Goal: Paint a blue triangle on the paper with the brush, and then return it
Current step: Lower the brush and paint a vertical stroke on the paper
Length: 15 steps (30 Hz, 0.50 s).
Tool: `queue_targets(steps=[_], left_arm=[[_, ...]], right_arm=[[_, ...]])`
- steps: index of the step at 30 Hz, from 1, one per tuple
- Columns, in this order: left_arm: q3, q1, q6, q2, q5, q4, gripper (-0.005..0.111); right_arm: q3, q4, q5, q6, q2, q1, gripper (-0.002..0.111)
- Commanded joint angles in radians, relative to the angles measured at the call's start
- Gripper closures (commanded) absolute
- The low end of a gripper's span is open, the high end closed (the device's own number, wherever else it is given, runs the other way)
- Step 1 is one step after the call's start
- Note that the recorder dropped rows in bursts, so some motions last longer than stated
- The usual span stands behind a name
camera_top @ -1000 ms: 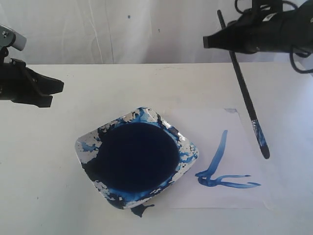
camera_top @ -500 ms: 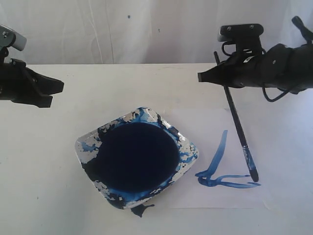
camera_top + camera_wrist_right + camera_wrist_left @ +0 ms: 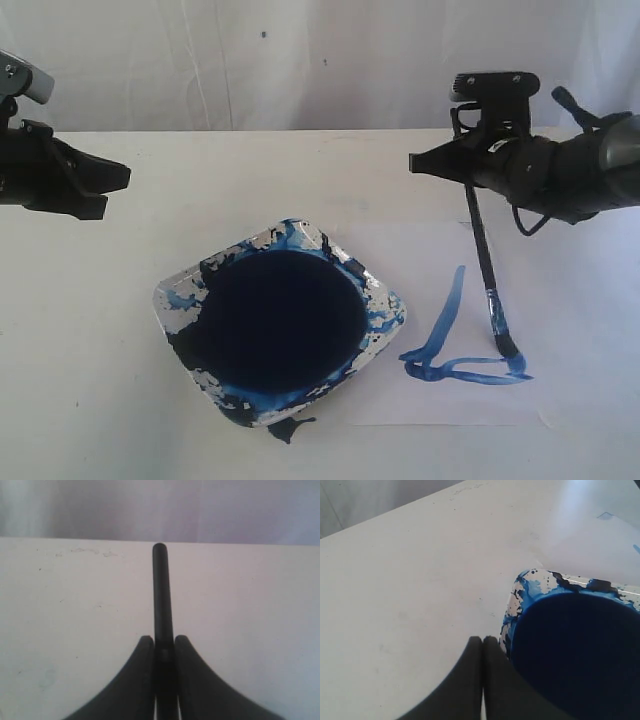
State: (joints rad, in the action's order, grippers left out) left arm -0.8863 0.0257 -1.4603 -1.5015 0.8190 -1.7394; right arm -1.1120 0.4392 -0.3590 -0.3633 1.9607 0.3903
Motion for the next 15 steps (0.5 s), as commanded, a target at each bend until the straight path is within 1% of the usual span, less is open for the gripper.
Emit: queue_targets(steps=[1, 5, 8, 15], left_arm=[[0.005, -0.004, -0.001, 0.005, -0.003, -0.005, 0.107], [0.005, -0.004, -0.001, 0.005, -0.003, -0.005, 0.107], [0.005, -0.004, -0.001, 0.005, -0.003, -0.005, 0.107], [0.005, -0.004, -0.001, 0.005, -0.003, -0.005, 0.107]], right_arm=[[0.006, -0.110, -0.115, 0.135, 0.039, -0.002, 0.107], [0.006, -0.221, -0.265, 0.251, 0.089, -0.002, 0.107], [0.004, -0.233, -0.363, 0.277, 0.117, -0.002, 0.107], [-0.059, -0.242, -0.405, 0.305, 0.186, -0.002, 0.107]])
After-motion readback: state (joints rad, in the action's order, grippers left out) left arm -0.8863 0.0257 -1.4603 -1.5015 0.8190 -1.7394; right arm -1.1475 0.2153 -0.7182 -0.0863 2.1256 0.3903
